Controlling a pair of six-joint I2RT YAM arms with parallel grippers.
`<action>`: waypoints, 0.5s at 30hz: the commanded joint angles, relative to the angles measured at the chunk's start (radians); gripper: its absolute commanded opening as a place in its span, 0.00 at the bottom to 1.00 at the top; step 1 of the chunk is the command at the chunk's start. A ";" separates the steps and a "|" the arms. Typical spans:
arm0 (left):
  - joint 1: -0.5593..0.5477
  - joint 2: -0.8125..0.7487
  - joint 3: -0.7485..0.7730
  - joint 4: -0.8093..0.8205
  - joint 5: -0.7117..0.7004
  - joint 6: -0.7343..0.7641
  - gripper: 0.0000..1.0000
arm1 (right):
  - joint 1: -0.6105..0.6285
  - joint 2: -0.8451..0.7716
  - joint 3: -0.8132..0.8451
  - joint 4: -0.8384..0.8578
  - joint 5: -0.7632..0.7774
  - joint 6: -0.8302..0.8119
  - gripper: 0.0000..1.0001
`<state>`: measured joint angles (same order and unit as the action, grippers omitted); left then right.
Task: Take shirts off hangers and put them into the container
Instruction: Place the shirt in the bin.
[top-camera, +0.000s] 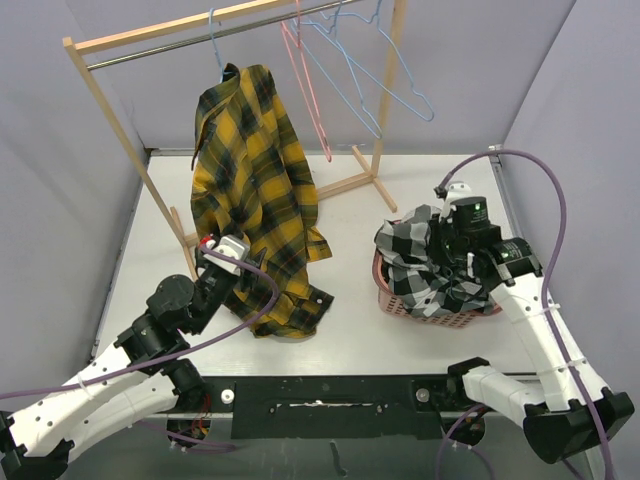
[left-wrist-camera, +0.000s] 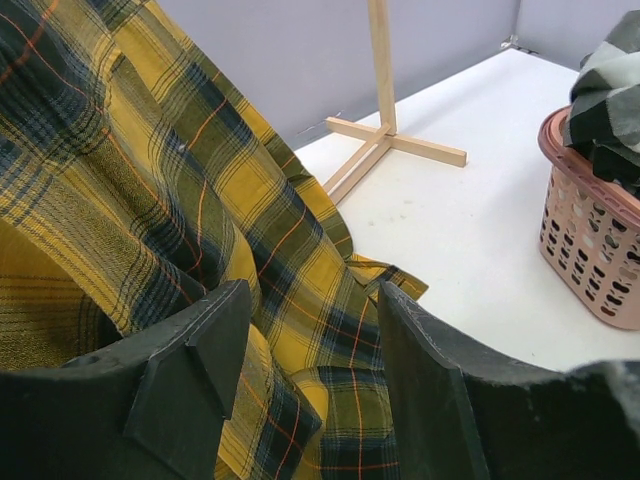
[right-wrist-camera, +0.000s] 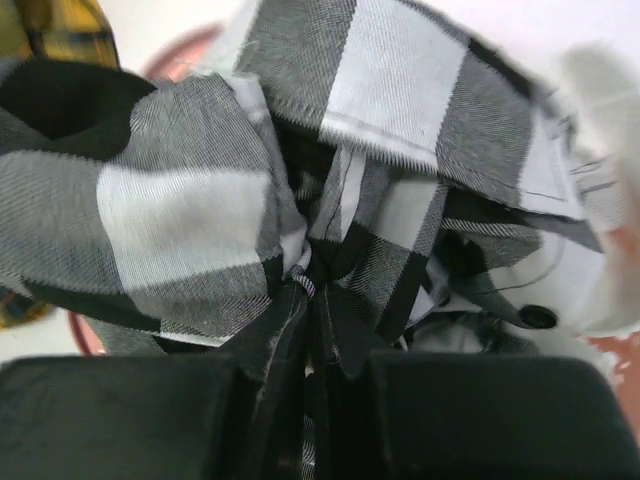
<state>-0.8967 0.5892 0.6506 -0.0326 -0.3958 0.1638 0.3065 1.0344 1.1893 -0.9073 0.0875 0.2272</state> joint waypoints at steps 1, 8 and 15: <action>0.005 0.006 0.034 0.040 0.008 -0.012 0.52 | 0.001 -0.031 -0.117 -0.021 -0.049 0.063 0.00; 0.005 0.015 0.034 0.040 0.008 -0.011 0.52 | 0.000 -0.042 -0.320 0.100 -0.071 0.146 0.00; 0.005 -0.003 0.032 0.042 -0.004 -0.006 0.52 | -0.039 0.122 -0.424 0.294 -0.060 0.187 0.00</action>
<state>-0.8951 0.6037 0.6506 -0.0330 -0.3958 0.1635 0.2962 1.0435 0.8307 -0.7242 0.0277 0.3759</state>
